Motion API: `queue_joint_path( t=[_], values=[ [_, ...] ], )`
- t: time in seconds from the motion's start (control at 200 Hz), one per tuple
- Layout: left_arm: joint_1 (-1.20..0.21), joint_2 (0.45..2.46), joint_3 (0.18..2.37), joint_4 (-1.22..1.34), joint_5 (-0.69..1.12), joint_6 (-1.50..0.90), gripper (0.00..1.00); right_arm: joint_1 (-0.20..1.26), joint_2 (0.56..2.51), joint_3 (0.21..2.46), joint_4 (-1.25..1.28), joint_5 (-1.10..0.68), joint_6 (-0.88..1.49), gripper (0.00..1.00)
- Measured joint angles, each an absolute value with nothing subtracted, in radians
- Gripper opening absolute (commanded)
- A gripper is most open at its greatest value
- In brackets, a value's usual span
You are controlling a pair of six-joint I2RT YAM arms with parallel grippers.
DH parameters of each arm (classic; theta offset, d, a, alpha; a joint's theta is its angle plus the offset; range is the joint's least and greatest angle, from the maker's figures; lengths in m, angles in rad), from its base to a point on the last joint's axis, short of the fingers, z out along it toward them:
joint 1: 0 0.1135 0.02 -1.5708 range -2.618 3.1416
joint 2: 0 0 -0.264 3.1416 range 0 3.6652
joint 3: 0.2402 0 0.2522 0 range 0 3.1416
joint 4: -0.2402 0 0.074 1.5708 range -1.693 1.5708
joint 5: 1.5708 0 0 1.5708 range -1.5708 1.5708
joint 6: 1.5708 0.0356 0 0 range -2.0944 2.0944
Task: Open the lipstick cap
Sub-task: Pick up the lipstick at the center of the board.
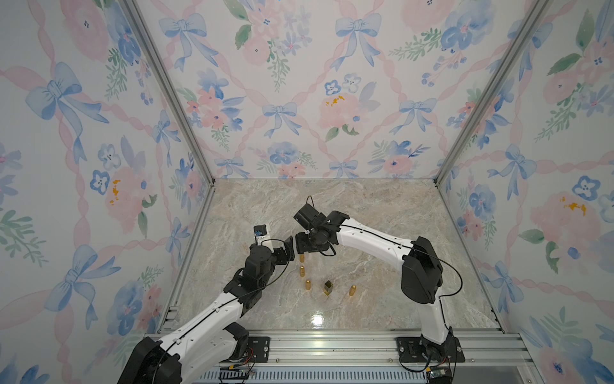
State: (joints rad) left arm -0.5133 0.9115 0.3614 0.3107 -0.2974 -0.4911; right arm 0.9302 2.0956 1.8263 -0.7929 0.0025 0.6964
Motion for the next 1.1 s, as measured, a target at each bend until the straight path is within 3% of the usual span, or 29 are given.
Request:
queue_joint_path(
  t=[1.1],
  values=[
    [-0.5, 0.894, 0.341, 0.288, -0.337, -0.503, 0.98, 0.939, 2.252, 1.836, -0.744, 0.016, 0.764, 0.24]
  ],
)
